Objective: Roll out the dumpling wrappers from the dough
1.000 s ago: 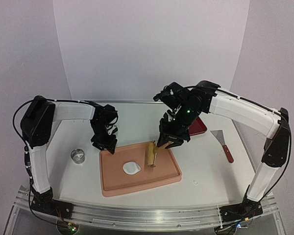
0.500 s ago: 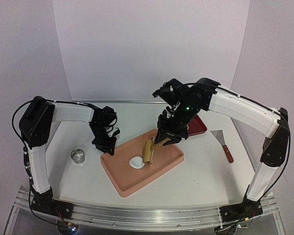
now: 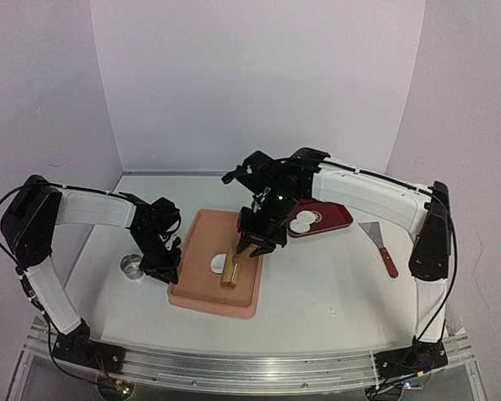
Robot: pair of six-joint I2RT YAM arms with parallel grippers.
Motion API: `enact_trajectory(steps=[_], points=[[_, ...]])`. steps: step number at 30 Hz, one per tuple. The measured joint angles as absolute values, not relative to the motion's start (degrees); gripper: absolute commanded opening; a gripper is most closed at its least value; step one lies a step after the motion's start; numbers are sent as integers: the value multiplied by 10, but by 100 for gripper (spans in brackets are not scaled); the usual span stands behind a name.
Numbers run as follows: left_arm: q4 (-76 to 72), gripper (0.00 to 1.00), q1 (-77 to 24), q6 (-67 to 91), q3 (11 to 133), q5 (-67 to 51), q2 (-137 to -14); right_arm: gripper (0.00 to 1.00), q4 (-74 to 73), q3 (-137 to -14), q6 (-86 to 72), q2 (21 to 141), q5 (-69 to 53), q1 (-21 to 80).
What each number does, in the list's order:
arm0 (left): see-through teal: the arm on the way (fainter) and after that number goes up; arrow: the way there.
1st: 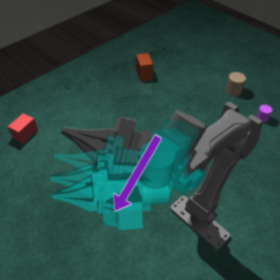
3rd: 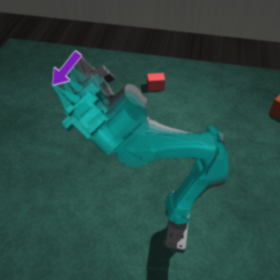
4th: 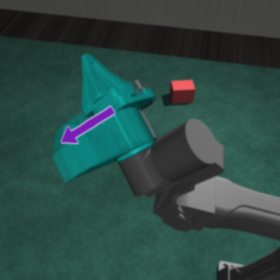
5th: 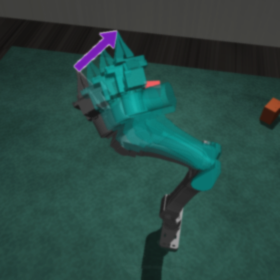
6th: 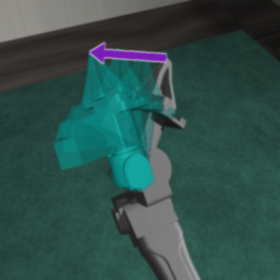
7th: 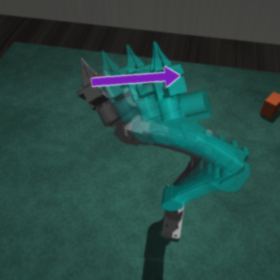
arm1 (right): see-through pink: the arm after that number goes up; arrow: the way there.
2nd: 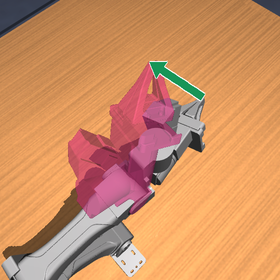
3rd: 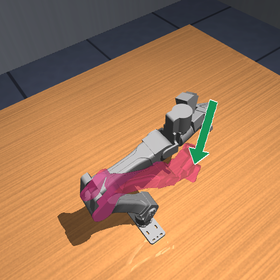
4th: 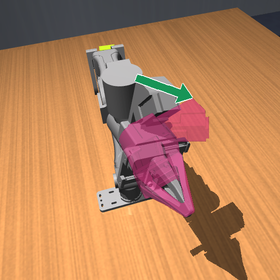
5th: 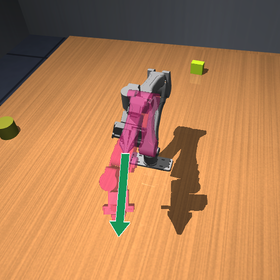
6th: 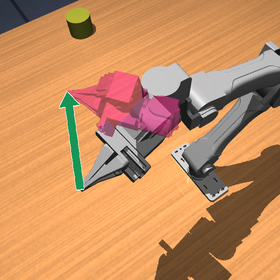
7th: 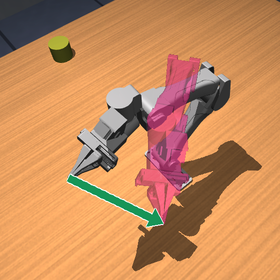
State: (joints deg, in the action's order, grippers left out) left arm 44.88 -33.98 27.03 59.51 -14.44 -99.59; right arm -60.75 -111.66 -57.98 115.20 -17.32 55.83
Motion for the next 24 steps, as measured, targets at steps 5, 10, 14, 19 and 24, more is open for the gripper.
enact_trajectory(steps=[5,10,14,19,24], points=[[442,8,-341,297,583,-148,-987,0,-603,-1180,-580,1206,-178,560],[440,7,-342,305,583,-148,-987,0,-599,-1211,-572,1224,-190,558],[439,7,-342,306,582,-148,-987,0,-602,-1218,-557,1233,-196,552],[439,6,-343,306,582,-147,-987,0,-612,-1221,-527,1251,-206,528],[438,6,-347,315,583,-142,-987,0,-624,-1218,-490,1269,-232,497]])
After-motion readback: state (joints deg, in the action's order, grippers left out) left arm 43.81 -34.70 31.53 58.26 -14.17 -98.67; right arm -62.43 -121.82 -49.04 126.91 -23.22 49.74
